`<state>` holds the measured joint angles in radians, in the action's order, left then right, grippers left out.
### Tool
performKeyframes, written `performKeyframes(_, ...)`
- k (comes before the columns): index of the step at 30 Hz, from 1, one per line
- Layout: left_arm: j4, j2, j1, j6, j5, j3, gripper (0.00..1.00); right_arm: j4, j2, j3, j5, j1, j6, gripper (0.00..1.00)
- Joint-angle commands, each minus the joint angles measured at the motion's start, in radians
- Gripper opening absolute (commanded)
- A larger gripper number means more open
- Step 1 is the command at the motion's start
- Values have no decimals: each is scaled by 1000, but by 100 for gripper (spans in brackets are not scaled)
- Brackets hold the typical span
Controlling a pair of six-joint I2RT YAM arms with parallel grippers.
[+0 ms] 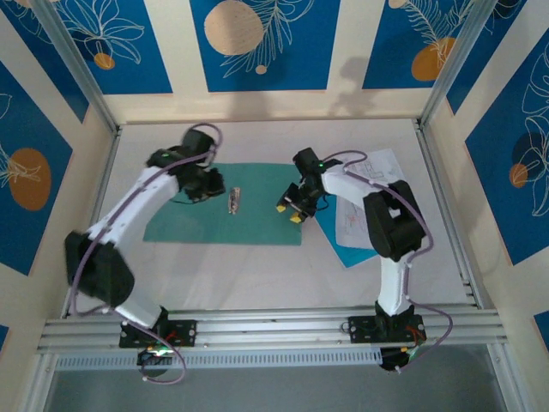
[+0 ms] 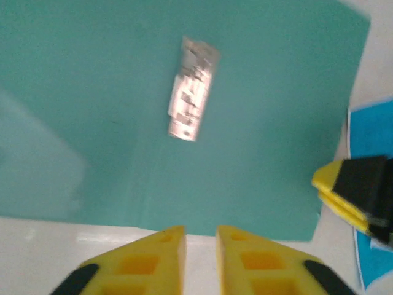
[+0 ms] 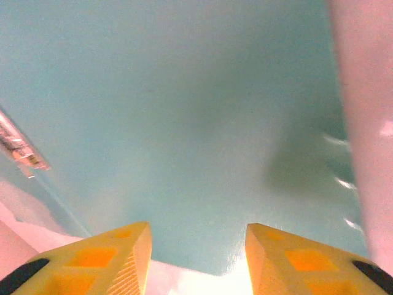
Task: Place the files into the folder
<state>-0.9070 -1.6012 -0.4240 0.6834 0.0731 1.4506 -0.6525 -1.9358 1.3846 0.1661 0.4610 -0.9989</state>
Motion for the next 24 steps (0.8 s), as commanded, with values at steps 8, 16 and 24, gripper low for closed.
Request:
performKeyframes(8, 35, -380, -149, -94, 109, 240, 11, -101, 308, -329, -65, -278, 102, 46)
performKeyframes(16, 15, -550, -249, -144, 76, 301, 11, -202, 389, -466, -164, -350, 63, 45)
performKeyframes(24, 45, -603, -319, -152, 73, 231, 9, -193, 352, -521, -152, -375, 67, 45)
